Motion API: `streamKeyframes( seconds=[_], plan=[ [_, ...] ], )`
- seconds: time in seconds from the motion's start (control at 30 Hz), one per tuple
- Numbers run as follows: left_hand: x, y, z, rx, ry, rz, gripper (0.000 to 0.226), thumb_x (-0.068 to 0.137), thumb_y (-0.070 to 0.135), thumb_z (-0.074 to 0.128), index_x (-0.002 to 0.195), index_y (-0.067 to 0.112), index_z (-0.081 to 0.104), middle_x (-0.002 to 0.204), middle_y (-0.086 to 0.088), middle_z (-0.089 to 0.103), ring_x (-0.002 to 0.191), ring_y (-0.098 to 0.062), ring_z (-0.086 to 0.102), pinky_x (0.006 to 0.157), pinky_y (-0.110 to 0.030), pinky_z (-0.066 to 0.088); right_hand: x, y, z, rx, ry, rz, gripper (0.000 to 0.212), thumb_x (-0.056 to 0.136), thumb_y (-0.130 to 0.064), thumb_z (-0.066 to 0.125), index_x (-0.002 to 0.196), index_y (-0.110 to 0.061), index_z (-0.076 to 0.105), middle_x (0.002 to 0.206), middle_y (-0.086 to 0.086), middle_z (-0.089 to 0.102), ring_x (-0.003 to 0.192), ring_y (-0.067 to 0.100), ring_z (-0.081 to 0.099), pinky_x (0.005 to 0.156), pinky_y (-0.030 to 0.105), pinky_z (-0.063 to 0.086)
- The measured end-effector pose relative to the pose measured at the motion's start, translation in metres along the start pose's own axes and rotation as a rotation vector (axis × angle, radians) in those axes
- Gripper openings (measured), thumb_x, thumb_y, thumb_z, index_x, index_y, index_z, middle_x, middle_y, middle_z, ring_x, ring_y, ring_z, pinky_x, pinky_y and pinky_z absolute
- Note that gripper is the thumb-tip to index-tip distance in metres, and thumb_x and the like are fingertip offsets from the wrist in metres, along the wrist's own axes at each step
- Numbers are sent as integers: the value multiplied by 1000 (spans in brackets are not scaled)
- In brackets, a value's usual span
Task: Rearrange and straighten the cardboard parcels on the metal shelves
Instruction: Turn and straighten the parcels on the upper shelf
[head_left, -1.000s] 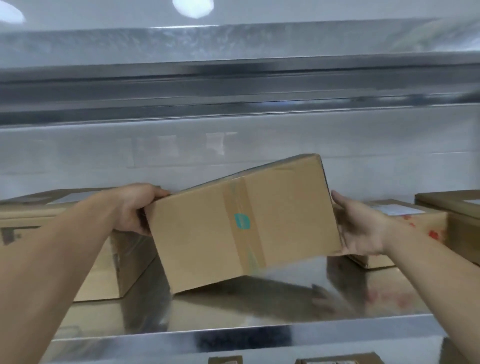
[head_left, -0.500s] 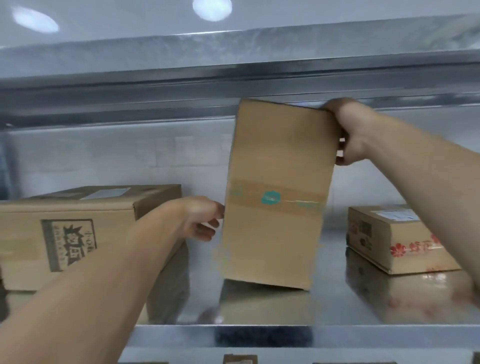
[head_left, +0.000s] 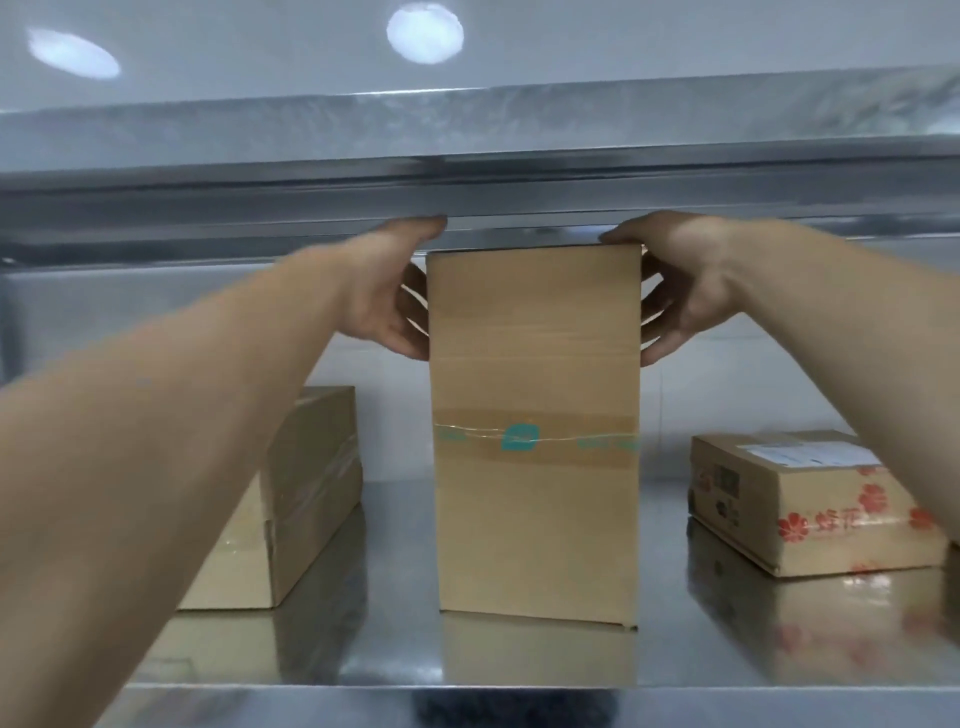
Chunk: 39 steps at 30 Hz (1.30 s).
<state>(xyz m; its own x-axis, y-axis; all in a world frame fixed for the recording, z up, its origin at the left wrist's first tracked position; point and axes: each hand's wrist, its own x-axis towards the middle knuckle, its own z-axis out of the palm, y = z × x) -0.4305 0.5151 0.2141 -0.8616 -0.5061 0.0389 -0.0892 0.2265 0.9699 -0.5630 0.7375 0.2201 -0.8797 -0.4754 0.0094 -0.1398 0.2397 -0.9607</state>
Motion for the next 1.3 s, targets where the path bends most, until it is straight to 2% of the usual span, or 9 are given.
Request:
streamKeyframes(
  seconds=[0.23,0.37,0.53,0.73,0.8,0.9,1.03,1.17,1.3],
  plan=[
    [-7,21,21,215,62,-22,24,94,31,61,108,12,66,96,-12,70,60,-30,75,49,-43,59,5,-4,-3,-94,-43,11,48,97,-40,57,128,-4,61,116,29,69,95,53,71,81,67,58],
    [-3,21,25,242,102,-24,18,96,27,58,100,11,65,91,-10,71,71,-28,73,54,-41,55,3,-8,2,-121,-43,-21,33,99,-29,53,115,-2,64,105,22,70,97,49,72,76,69,58],
    [-14,16,28,224,123,67,21,98,31,54,104,13,64,96,-9,67,77,-28,68,42,-39,56,-8,-4,3,-122,-37,-94,32,101,-31,53,112,-3,65,106,19,68,92,47,73,68,67,59],
    [-35,-20,25,84,137,294,15,96,33,57,88,21,60,80,-2,57,68,-23,62,71,-40,59,-26,33,6,-11,-35,-355,16,102,-31,56,95,-18,61,83,4,57,76,25,65,82,57,61],
    [-39,-46,33,30,162,340,15,95,34,57,99,20,60,78,2,56,65,-18,58,69,-35,54,-28,62,12,60,-58,-401,6,101,-23,58,102,-18,61,95,1,65,88,20,64,81,46,61],
    [-41,-90,42,-63,209,377,22,97,37,57,108,20,51,88,2,59,74,-15,59,60,-30,45,-28,111,25,168,-107,-397,31,99,-10,59,124,-28,55,116,-2,70,99,15,65,73,33,56],
    [-44,-142,50,-274,219,327,25,100,46,52,93,22,52,91,-2,65,76,-18,62,60,-30,43,-30,161,40,245,-141,-450,44,96,6,53,121,-30,51,102,-7,72,86,5,69,66,25,53],
    [-46,-175,56,-365,229,169,35,105,48,41,88,22,58,68,3,61,59,-11,55,54,-28,37,-39,190,54,346,-143,-394,18,98,-24,58,114,-30,53,107,-4,65,92,12,64,73,32,48],
    [-47,-194,57,-312,147,52,43,108,47,36,103,21,69,59,9,67,62,-11,58,62,-32,42,-43,208,66,385,-97,-320,34,92,-54,47,105,-24,55,88,-10,66,82,6,60,78,34,49]
  ],
)
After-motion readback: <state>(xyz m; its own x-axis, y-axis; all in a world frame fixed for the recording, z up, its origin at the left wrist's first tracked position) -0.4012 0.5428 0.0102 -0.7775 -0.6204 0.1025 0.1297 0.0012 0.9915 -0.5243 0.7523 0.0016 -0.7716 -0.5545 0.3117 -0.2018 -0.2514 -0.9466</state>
